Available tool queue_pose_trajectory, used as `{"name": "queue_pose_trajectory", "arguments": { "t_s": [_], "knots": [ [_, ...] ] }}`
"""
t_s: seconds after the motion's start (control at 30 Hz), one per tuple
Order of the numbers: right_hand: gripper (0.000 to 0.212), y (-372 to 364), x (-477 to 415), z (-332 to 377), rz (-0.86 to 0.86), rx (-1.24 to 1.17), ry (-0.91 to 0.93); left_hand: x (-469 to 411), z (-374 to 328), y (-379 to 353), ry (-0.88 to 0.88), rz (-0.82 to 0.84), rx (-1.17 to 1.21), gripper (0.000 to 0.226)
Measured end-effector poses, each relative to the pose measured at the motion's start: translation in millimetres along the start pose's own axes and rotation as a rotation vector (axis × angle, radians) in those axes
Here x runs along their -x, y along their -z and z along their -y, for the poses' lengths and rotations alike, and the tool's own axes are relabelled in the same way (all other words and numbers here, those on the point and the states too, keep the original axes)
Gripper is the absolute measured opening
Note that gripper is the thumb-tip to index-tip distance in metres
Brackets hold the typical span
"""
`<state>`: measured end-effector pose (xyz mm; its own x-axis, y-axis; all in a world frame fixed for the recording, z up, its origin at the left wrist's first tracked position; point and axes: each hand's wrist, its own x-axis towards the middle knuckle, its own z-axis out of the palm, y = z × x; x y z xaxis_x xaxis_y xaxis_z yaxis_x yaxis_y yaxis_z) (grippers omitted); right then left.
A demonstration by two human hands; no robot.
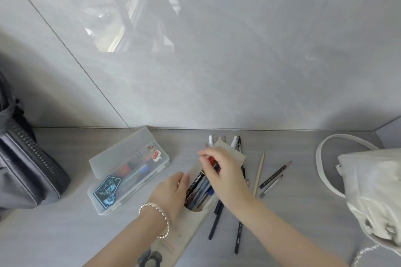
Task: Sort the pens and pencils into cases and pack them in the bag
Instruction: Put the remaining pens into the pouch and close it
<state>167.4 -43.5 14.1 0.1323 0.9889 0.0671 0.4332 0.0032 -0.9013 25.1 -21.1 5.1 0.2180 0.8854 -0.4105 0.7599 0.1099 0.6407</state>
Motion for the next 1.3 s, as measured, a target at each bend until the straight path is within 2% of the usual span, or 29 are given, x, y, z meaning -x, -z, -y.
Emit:
{"name": "queue_pose_trajectory", "arguments": {
  "t_s": [0.03,0.1,0.2,0.27,0.3,0.37,0.5,0.6,0.67,0.77,0.87,0.93,1.0,1.03,1.07,1.13,1.23,1.3],
  "knots": [
    [0.031,-3.8,4.1,-2.3,0.092,0.083,0.064,-0.4,0.2,0.2,-0.003,-0.003,-0.005,0.036],
    [0.042,-7.2,4.7,-6.5,0.121,0.214,0.177,-1.9,3.1,1.5,0.017,-0.009,-0.027,0.036],
    [0.025,-1.1,-4.2,-14.7,-0.110,0.146,0.208,-6.3,10.7,10.1,0.093,-0.062,0.021,0.035],
    [0.016,3.4,-13.4,-27.3,-0.252,0.132,0.101,-10.8,14.2,22.0,0.127,-0.130,0.020,0.031],
    [0.016,4.6,-18.2,-35.1,-0.242,0.190,0.028,-14.6,16.6,28.5,0.136,-0.168,0.007,0.030],
    [0.024,2.6,-26.1,-50.5,-0.059,0.372,-0.036,-24.2,24.1,39.7,0.154,-0.227,0.007,0.032],
    [0.033,-22.5,-36.5,-62.8,0.441,0.564,0.190,-34.9,34.8,51.8,0.202,-0.270,0.066,0.038],
    [0.040,-45.1,-43.9,-62.0,0.672,0.889,0.281,-34.7,37.2,53.2,0.211,-0.280,0.080,0.039],
    [0.037,-51.1,-49.1,-63.3,0.699,1.050,0.299,-33.0,38.2,50.9,0.204,-0.272,0.088,0.039],
    [0.025,-50.9,-57.6,-66.5,0.649,1.158,0.406,-29.6,40.1,47.3,0.202,-0.266,0.089,0.040],
    [0.023,-39.5,-63.0,-71.4,0.564,1.069,0.551,-27.8,42.5,45.3,0.194,-0.257,0.093,0.041],
    [0.017,-23.3,-60.1,-59.7,0.499,0.842,0.489,-27.6,42.8,45.1,0.178,-0.266,0.091,0.041],
    [0.011,-1.8,-58.7,-58.7,0.377,0.715,0.299,-27.0,40.1,44.7,0.172,-0.273,0.086,0.040],
    [0.009,10.8,-55.1,-56.5,0.384,0.668,0.204,-27.2,38.5,43.8,0.167,-0.270,0.090,0.040],
    [0.002,19.7,-53.9,-60.4,0.396,0.717,0.192,-27.7,38.0,43.3,0.167,-0.263,0.093,0.040],
    [0.025,36.3,-53.5,-75.1,0.395,0.866,0.141,-28.5,36.3,41.0,0.177,-0.250,0.090,0.039],
    [0.029,49.9,-60.0,-93.2,0.434,0.974,-0.023,-29.8,33.5,35.7,0.177,-0.237,0.072,0.039],
    [0.034,48.1,-64.0,-97.9,0.514,1.053,-0.013,-29.2,29.4,32.1,0.173,-0.226,0.056,0.040]
  ]
}}
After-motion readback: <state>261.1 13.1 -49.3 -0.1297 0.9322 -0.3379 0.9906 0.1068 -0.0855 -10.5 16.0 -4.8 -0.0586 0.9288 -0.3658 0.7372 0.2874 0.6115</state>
